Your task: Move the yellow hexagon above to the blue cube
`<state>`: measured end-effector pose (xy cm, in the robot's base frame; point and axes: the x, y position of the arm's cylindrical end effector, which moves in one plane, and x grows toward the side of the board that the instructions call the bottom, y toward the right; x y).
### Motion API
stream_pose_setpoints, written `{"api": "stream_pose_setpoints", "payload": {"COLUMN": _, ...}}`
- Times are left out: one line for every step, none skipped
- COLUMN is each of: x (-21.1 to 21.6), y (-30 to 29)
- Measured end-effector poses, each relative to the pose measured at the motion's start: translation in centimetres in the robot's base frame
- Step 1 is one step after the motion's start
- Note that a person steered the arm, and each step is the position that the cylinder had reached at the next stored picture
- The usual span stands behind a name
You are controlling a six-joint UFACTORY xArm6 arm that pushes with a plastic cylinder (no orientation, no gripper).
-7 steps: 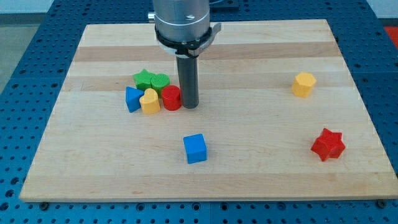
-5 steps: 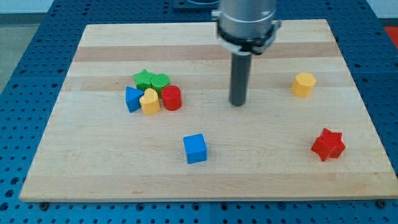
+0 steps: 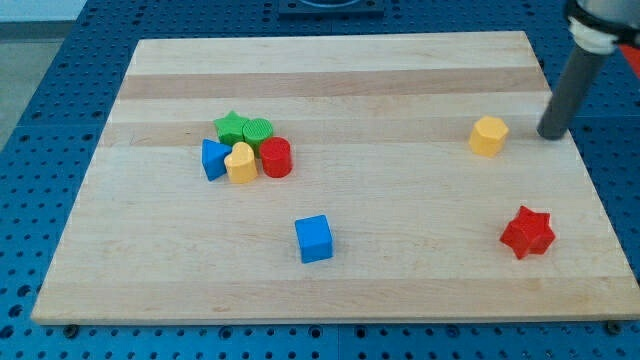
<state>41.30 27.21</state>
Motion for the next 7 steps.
{"api": "stream_pose_setpoints", "payload": {"x": 0.9, "y": -0.3}}
{"api": "stream_pose_setpoints", "payload": {"x": 0.7, "y": -1.2}}
{"api": "stream_pose_setpoints", "payload": {"x": -0.5, "y": -2.3}}
{"api": "stream_pose_setpoints", "payload": {"x": -0.6, "y": -4.3}}
{"api": "stream_pose_setpoints", "payload": {"x": -0.6, "y": -6.5}}
{"api": "stream_pose_setpoints", "payload": {"x": -0.6, "y": -8.6}}
{"api": "stream_pose_setpoints", "payload": {"x": -0.6, "y": -11.0}}
